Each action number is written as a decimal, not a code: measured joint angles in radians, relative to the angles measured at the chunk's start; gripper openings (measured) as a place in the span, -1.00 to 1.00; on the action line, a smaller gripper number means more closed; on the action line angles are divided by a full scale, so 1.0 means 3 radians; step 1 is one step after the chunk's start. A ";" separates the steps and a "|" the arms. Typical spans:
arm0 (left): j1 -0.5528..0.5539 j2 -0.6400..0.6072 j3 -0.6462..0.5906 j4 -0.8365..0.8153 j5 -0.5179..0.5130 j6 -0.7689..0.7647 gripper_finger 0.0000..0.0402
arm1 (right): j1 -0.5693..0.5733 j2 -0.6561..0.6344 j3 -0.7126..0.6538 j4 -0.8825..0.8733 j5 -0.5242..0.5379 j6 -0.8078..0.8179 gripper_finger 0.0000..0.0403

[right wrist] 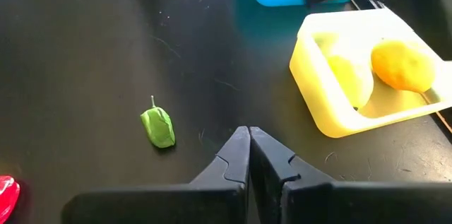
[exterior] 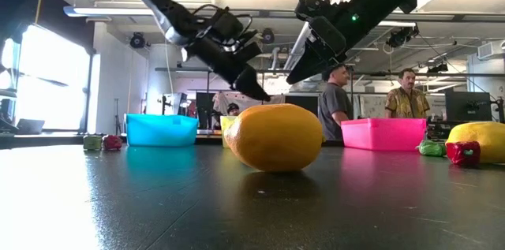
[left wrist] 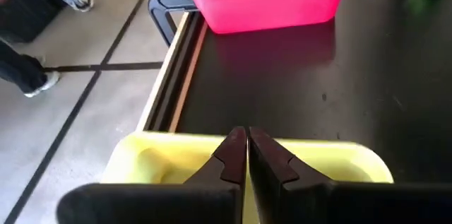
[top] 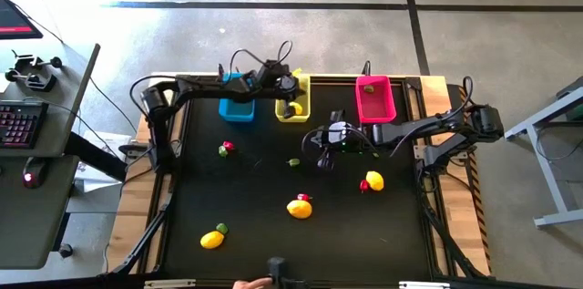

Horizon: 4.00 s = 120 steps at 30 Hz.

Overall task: Sort produce into baskets
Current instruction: Put the red bell pepper into the blue bin

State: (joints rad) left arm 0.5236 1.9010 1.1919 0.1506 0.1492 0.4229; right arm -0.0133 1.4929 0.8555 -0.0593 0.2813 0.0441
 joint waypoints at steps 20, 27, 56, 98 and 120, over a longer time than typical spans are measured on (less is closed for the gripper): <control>-0.0338 -0.1529 -0.2279 0.1600 0.0176 -0.0426 -1.00 | -0.0001 0.0000 -0.0001 0.0085 -0.0126 0.0155 -1.00; -0.0655 -0.1876 -0.2838 0.2036 0.0180 -0.0677 -1.00 | 0.0005 0.0000 -0.0001 0.0144 -0.0181 0.0175 -1.00; -0.1556 -0.2011 -0.3502 0.2566 -0.0759 -0.0786 -1.00 | 0.0836 -0.0001 0.0769 -0.2306 -0.0650 0.1684 -0.41; -0.1551 -0.2011 -0.3499 0.2531 -0.0774 -0.0617 -1.00 | 0.1516 0.0745 0.0635 -0.3263 -0.0526 0.0992 -0.60; -0.1553 -0.2011 -0.3498 0.2511 -0.0774 -0.0617 -1.00 | 0.1605 0.0772 0.0746 -0.3429 -0.0298 0.0299 -0.37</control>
State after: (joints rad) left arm 0.0578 1.2976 0.1425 0.9040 -0.0829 0.2379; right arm 0.4683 1.7244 1.0794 -1.0880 0.1918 0.1338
